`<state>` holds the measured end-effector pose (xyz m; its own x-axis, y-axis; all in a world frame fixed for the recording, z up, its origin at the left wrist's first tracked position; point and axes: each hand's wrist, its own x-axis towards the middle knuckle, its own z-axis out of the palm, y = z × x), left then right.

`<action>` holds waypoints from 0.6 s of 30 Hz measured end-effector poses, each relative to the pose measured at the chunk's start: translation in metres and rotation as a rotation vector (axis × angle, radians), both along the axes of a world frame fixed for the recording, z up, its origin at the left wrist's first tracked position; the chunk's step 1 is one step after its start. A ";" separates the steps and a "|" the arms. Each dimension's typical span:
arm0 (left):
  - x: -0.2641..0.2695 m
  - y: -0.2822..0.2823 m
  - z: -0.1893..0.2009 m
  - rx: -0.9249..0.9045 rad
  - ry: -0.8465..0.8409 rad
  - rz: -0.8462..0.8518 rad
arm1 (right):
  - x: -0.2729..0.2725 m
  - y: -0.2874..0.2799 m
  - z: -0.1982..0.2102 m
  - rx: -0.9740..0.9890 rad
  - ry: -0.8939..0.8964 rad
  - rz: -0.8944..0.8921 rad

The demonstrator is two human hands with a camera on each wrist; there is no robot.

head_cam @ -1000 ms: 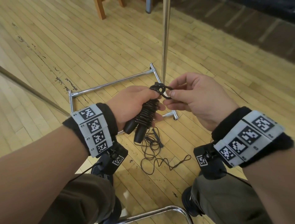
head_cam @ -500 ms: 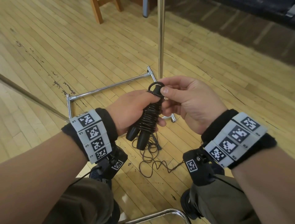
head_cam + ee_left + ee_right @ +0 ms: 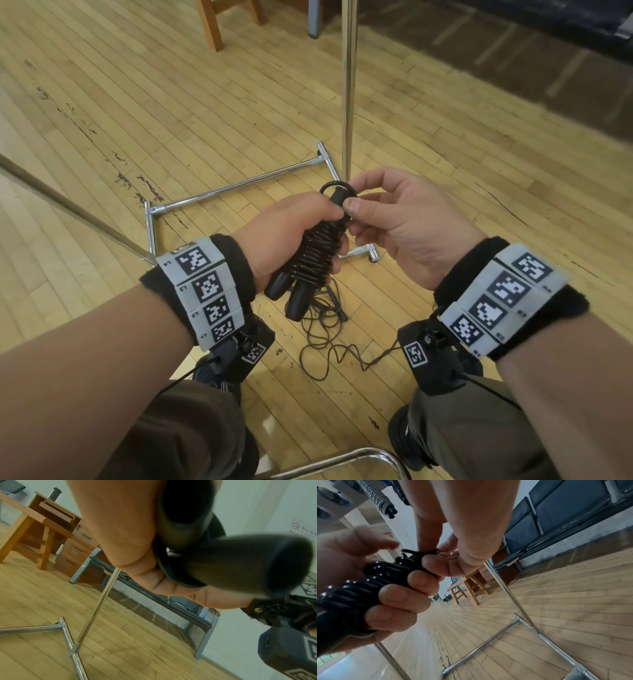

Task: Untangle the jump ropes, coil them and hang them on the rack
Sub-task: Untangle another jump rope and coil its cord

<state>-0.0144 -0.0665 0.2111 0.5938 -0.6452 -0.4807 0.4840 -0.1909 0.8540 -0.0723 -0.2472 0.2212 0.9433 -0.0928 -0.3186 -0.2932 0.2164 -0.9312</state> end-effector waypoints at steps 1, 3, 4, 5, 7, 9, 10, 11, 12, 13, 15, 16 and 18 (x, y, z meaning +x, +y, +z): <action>0.000 0.000 0.000 -0.003 0.015 0.001 | 0.000 0.001 0.000 -0.038 -0.019 0.009; 0.001 -0.003 -0.002 0.025 0.000 0.007 | 0.000 0.002 0.000 -0.108 -0.064 0.024; 0.002 -0.004 -0.002 0.040 -0.017 0.010 | 0.000 0.003 0.001 -0.130 -0.086 0.028; 0.003 -0.005 -0.002 0.044 -0.025 0.012 | -0.001 0.003 0.001 -0.144 -0.104 0.026; 0.003 -0.007 -0.002 0.029 -0.019 0.018 | -0.001 0.002 0.002 -0.160 -0.128 0.014; 0.002 -0.008 -0.002 0.029 -0.019 0.030 | -0.002 0.002 0.002 -0.170 -0.141 0.007; 0.002 -0.008 -0.002 0.033 -0.025 0.040 | -0.002 0.002 0.002 -0.175 -0.145 0.007; 0.002 -0.009 -0.002 0.033 -0.029 0.053 | -0.002 0.002 0.002 -0.178 -0.148 0.011; 0.001 -0.009 -0.002 0.031 -0.029 0.068 | -0.002 0.001 0.002 -0.179 -0.151 0.018; 0.001 -0.010 -0.003 0.030 -0.029 0.081 | -0.002 0.001 0.003 -0.174 -0.153 0.029; 0.000 -0.009 -0.003 0.027 -0.039 0.094 | -0.002 -0.002 0.004 -0.153 -0.160 0.052; 0.000 -0.009 -0.004 0.025 -0.049 0.096 | -0.002 -0.003 0.005 -0.148 -0.164 0.061; 0.000 -0.009 -0.005 0.025 -0.059 0.103 | -0.003 -0.004 0.007 -0.158 -0.165 0.072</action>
<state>-0.0144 -0.0753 0.2061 0.6836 -0.5679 -0.4584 0.4515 -0.1644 0.8770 -0.0749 -0.2507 0.2279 0.9875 -0.0597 -0.1462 -0.1434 0.0485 -0.9885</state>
